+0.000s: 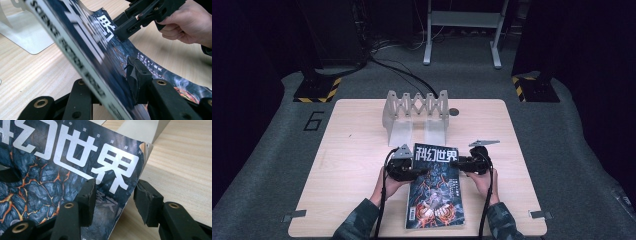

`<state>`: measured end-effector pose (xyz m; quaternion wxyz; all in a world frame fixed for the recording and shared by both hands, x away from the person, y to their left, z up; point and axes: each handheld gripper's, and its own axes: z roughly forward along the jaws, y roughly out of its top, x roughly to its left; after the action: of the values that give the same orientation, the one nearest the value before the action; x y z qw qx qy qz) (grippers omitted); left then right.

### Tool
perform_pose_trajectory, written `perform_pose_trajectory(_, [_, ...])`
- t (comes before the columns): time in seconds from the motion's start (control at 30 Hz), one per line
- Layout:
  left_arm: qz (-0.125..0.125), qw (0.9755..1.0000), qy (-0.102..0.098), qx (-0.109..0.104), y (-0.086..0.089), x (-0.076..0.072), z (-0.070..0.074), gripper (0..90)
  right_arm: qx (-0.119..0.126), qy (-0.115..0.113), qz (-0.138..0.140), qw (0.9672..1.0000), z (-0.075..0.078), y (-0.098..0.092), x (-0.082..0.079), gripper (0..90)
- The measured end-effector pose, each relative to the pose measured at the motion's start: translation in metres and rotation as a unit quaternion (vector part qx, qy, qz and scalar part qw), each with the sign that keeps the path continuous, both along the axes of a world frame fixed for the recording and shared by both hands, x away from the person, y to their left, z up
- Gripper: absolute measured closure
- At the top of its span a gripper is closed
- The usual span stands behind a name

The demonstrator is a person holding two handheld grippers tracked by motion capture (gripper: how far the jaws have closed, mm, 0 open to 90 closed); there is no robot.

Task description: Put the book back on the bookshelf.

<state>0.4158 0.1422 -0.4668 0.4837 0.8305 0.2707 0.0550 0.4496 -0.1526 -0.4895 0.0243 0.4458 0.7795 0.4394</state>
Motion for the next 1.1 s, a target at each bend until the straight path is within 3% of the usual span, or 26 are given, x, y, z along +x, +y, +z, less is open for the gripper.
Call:
perform_pose_trajectory(0.27, [-0.009, 0.9995, 0.02, 0.021, 0.0, 0.006, 0.012, 67.6, -0.008, -0.021, 0.004, 0.9997, 0.013, 0.005, -0.005, 52.6])
perform_pose_trajectory(0.4, [-0.021, 0.9989, 0.022, 0.034, -0.001, 0.008, 0.016, 67.3, -0.011, -0.013, 0.005, 0.9998, 0.017, 0.007, -0.005, 52.5])
perform_pose_trajectory(0.67, [-0.034, 0.9979, 0.03, 0.046, -0.001, 0.011, 0.022, 67.7, -0.023, -0.025, 0.008, 0.9994, 0.025, 0.011, -0.008, 52.3])
perform_pose_trajectory(0.83, [-0.039, 0.9984, 0.025, 0.033, 0.002, 0.01, 0.022, 69.9, -0.02, -0.028, 0.008, 0.9994, 0.027, 0.011, -0.009, 52.2])
perform_pose_trajectory(1.1, [-0.043, 0.999, 0.012, 0.011, 0.004, 0.004, 0.019, 72.1, 0.003, -0.01, 0.017, 0.9998, 0.018, 0.008, -0.004, 44.1])
